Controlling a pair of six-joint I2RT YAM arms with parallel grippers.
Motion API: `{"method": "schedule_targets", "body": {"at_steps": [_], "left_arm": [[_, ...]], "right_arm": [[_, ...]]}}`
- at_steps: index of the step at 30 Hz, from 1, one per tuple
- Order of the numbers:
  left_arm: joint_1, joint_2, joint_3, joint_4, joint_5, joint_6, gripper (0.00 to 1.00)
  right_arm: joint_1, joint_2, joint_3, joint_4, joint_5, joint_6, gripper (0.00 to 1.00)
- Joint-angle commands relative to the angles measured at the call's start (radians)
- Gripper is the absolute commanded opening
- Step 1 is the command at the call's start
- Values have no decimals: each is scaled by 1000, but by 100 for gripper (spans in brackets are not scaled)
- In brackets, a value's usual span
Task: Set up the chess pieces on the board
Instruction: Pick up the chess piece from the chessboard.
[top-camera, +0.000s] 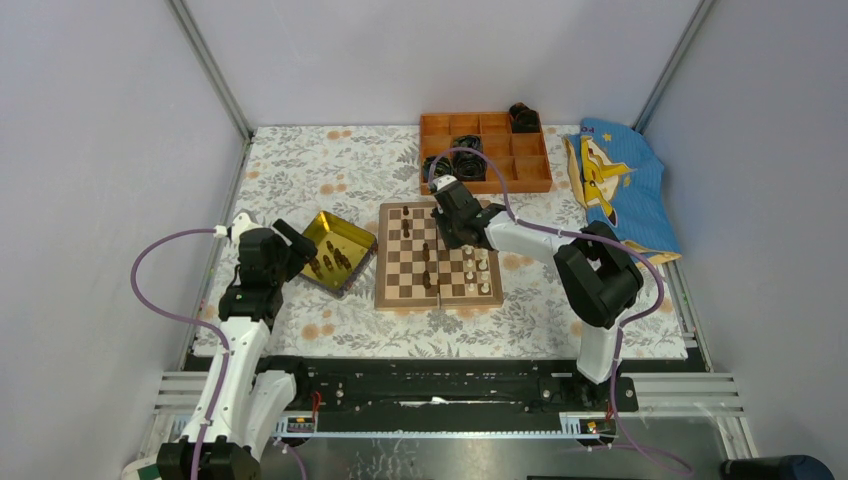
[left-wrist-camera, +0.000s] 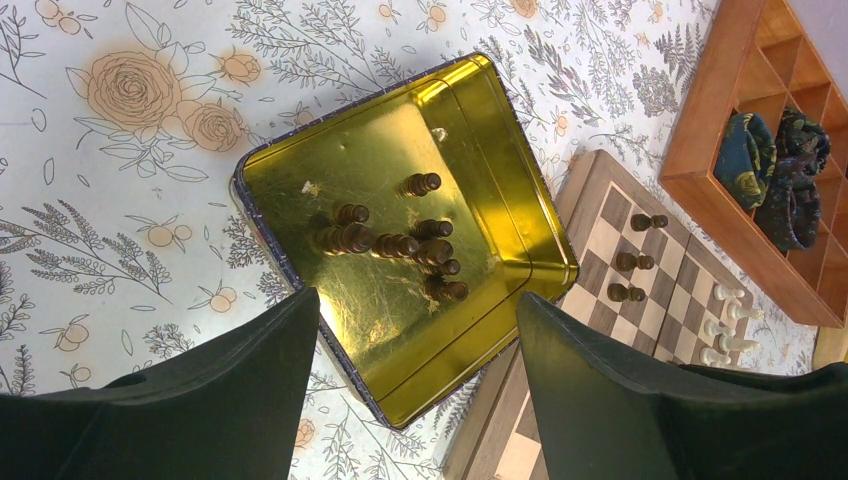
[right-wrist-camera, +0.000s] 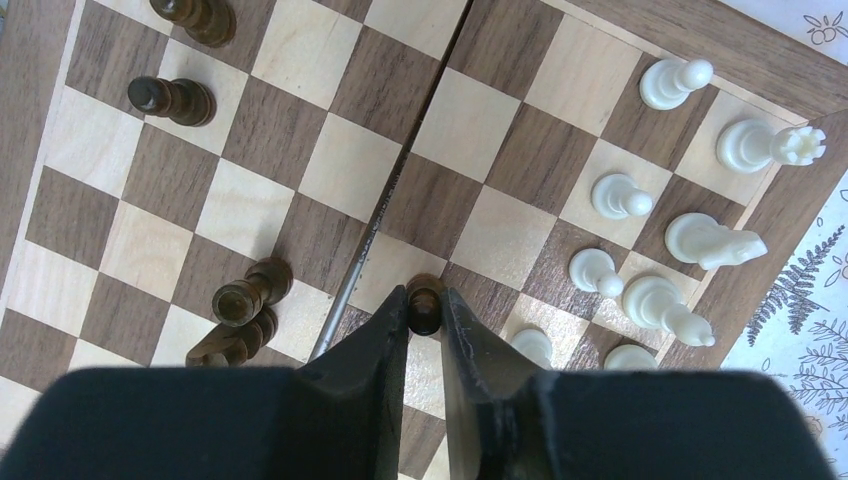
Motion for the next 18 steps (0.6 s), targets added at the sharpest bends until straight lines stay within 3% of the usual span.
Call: {"method": "schedule_targets", "body": {"at_steps": [1,6,18], "left_arm": [[-8,-4,-9,57,10,-5,80],[-7,-3,-9,57,10,-5,80],[-7,-17,-10,54,9,-4,80]], "right_arm": [[-10,-4,9,17,-7,3,19],[-10,-16,14,5,4,-5,12],[-10,-44,90,-44,22,-34,10]]}}
